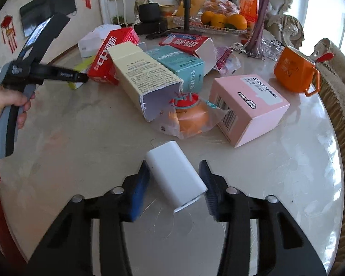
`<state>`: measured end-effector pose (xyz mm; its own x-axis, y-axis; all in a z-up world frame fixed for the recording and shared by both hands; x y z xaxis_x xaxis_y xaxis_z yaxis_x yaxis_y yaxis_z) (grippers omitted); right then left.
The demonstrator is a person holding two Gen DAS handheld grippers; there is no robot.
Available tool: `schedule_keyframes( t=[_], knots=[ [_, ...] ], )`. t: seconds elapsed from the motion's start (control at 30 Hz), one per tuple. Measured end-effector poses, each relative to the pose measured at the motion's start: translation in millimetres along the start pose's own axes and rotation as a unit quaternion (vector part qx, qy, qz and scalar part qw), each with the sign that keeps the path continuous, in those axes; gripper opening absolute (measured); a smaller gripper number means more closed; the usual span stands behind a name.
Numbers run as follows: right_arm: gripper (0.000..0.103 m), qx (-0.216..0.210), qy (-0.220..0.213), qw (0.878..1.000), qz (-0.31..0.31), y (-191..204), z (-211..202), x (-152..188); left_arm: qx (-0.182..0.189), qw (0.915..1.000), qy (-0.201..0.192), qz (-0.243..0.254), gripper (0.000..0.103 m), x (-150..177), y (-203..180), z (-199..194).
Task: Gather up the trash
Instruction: 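Grasp the lime-green box with the left gripper while the right grasps the white charger, then carry both items over the wastebasket and open both grippers to drop them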
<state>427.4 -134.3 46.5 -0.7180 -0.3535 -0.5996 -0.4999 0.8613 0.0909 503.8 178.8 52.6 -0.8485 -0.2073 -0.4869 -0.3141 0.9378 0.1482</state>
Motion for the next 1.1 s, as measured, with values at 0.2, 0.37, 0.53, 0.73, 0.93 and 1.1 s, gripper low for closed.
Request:
schedule_keyframes(
  t=[0.2,0.37,0.53,0.73,0.93,1.1],
  knots=[
    [0.042,-0.049,-0.027,0.997,0.052,-3,-14,11,0.040,0.9987,-0.028,0.011,0.029,13,2,-16],
    [0.042,-0.080,-0.059,0.993,0.067,10,-49,33,0.093,0.9936,-0.062,0.018,0.029,49,16,-59],
    [0.042,-0.116,-0.088,0.988,0.054,50,-103,87,0.143,0.9824,-0.110,0.048,0.029,126,29,-130],
    [0.042,-0.151,-0.097,0.982,0.062,102,-148,170,0.194,0.9691,-0.128,0.083,0.029,263,31,-204],
    [0.042,-0.164,-0.047,0.980,0.099,138,-137,246,0.236,0.9609,-0.065,0.129,0.029,399,0,-214],
    [0.042,-0.138,0.013,0.980,0.142,136,-91,291,0.237,0.9607,-0.002,0.144,0.029,461,-29,-173]
  ],
)
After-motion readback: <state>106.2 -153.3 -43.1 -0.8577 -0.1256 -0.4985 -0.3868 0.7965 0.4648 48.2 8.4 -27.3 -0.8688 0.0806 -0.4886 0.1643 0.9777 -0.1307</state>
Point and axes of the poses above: each gripper's, at about its wrist camera, not at the fingertips, and z roughly the way its jaws point, y to its left, x to its underside, the point moved 2 cm from there along z, roughly the way its jaws point, and after that the axes turned 3 degrees about -x, right-handed, at the moved point
